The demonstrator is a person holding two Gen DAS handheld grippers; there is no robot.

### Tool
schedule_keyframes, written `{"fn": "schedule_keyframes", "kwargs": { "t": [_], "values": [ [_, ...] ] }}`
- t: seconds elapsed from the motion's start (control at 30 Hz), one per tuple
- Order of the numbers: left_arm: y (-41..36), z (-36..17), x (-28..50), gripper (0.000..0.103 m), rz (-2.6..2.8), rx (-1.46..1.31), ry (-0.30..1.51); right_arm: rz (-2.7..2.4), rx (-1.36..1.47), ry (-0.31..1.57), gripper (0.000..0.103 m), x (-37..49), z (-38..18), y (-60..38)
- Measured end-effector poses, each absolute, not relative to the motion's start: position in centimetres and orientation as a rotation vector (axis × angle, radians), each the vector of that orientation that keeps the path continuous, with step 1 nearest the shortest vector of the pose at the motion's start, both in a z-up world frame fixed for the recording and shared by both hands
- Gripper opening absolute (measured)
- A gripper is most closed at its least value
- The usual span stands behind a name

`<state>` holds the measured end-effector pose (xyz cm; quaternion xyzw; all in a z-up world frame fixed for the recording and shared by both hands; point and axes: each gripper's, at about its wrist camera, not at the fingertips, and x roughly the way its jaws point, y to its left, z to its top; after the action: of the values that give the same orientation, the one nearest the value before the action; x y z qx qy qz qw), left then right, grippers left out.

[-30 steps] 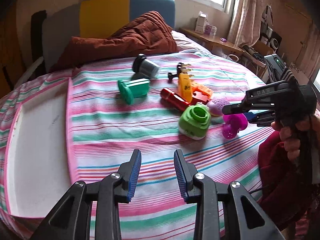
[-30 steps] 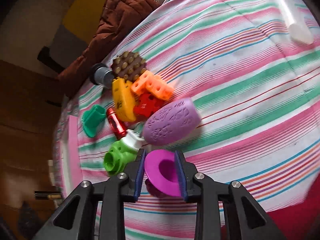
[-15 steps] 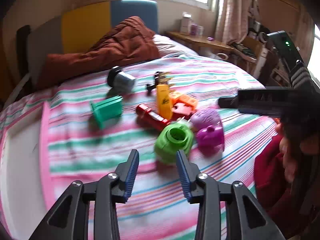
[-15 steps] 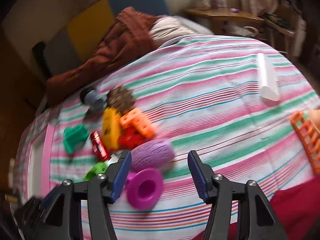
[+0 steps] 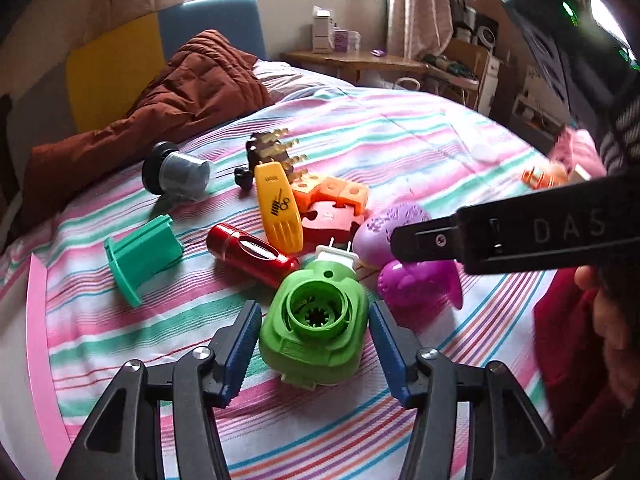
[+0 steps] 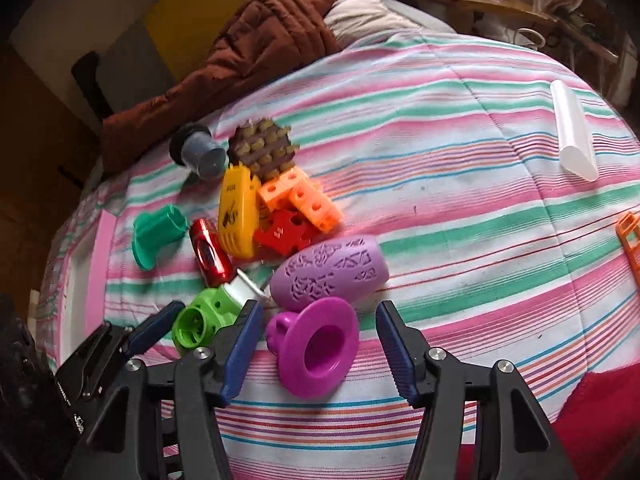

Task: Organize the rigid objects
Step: 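Grasp the green piece with the left tool while the right tool lifts the magenta toy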

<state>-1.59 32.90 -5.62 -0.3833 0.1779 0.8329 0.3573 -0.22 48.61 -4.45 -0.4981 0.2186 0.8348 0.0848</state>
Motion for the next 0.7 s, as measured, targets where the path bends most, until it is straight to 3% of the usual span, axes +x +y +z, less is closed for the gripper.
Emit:
{"fn": "schedule_keyframes", "kwargs": {
  "t": [0.1, 0.13, 0.17, 0.43, 0.5, 0.57, 0.6, 0.7],
  "values": [
    [32.7, -5.8, -1.9, 0.058, 2.140, -0.999, 0.428, 2.463, -1.519, 0.605, 0.053, -0.5, -5.0, 48.4],
    [32.3, -5.8, -2.1, 0.057, 2.133, -1.007, 0.395, 2.474, -1.517, 0.621, 0.041, -0.4, -5.0, 48.5],
    [31.9, -5.7, -2.2, 0.056, 2.126, -1.014, 0.358, 2.487, -1.508, 0.640, 0.038, -0.4, -4.9, 48.6],
    [28.1, -5.4, -2.1, 0.055, 2.169, -1.081, 0.195, 2.500, -1.465, 0.806, 0.035, 0.1, -4.7, 49.9],
    [27.0, -5.3, -2.0, 0.055, 2.189, -1.107, 0.147, 2.548, -1.479, 0.967, 0.035, 0.1, -4.9, 50.0],
    [25.7, -5.1, -1.5, 0.055, 2.211, -1.107, 0.111, 2.580, -1.544, 1.184, 0.025, -0.1, -5.7, 49.8],
    [25.0, -5.0, -1.1, 0.054, 2.224, -1.096, 0.103, 2.586, -1.578, 1.255, 0.025, -0.3, -6.1, 49.6],
    [23.6, -4.9, 0.0, 0.054, 2.259, -1.068, 0.128, 2.568, -1.677, 1.263, 0.025, -0.8, -6.9, 48.6]
  ]
}}
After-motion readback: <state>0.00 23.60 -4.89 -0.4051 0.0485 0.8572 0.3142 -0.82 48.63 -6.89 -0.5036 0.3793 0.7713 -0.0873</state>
